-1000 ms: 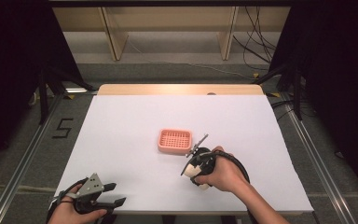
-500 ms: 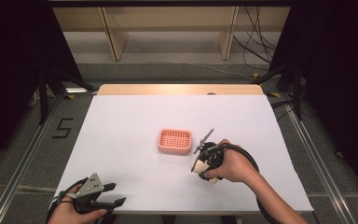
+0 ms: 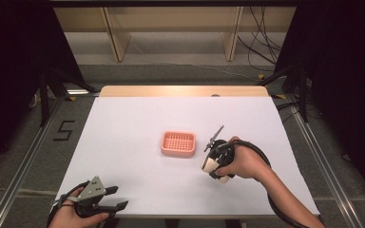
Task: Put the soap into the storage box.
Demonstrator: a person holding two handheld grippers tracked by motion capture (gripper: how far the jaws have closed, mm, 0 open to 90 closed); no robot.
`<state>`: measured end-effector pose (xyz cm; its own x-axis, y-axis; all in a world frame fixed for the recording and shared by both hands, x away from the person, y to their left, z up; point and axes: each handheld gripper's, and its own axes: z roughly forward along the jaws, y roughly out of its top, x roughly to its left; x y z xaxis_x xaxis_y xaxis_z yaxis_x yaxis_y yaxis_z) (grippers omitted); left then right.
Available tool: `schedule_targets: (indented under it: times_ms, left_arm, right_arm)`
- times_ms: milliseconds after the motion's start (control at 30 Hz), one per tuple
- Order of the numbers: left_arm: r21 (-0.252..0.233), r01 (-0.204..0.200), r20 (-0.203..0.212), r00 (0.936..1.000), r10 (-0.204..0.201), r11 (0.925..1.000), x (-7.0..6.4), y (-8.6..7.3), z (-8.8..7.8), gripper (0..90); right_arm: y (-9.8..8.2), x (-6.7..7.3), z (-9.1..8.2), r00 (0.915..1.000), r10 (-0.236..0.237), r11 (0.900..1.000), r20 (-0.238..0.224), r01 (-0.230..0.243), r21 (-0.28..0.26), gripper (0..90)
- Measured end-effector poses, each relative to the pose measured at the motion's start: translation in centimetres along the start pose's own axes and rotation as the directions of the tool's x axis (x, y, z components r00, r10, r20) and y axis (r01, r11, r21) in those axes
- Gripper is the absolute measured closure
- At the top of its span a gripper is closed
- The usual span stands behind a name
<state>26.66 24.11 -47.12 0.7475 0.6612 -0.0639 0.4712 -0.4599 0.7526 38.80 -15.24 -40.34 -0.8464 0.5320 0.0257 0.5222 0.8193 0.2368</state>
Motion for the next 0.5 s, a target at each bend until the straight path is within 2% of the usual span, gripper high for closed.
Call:
schedule_targets:
  times_ms: [133, 167, 200, 233, 300, 400, 500]
  left_arm:
    - [-0.001, 0.001, 0.0, 1.0, -0.001, 1.0, 0.0, 0.0, 0.01, 35.6]
    - [0.0, 0.001, 0.0, 1.0, -0.001, 1.0, -0.01, 0.0, 0.01, 35.7]
    - [0.0, -0.002, 0.0, 1.0, 0.002, 1.0, 0.0, 0.01, 0.01, 35.7]
    - [0.001, 0.018, 0.001, 0.9998, -0.018, 0.9998, -0.1, -0.01, 0.03, 35.6]
    - [-0.001, 0.005, -0.001, 1.0, -0.005, 1.0, -0.04, 0.01, 0.0, 35.7]
    - [-0.007, 0.001, -0.005, 1.0, -0.001, 1.0, -0.02, -0.01, 0.03, 35.7]
    - [0.0, -0.007, -0.02, 0.9998, 0.007, 1.0, 0.02, 0.01, 0.03, 35.7]
  right_arm:
    - [-0.12, -0.43, -0.21, 1.0, 0.0, 1.0, 0.006, 0.0, 0.008, 50.7]
    - [-0.12, -0.61, -0.17, 0.9999, -0.017, 1.0, -0.002, 0.017, -0.002, 50.7]
    - [-0.1, -0.62, -0.25, 0.9999, -0.012, 1.0, 0.003, 0.012, -0.007, 50.7]
    - [-0.1, -0.55, -0.31, 1.0, 0.004, 1.0, 0.006, -0.004, -0.009, 50.7]
    - [0.02, -0.76, -0.38, 0.9998, -0.017, 1.0, 0.009, 0.017, -0.013, 50.7]
    - [0.17, -0.71, -0.66, 0.9999, 0.003, 1.0, 0.014, -0.002, -0.021, 50.7]
    - [0.34, -0.91, -0.82, 0.9998, -0.012, 1.0, 0.016, 0.012, -0.02, 50.7]
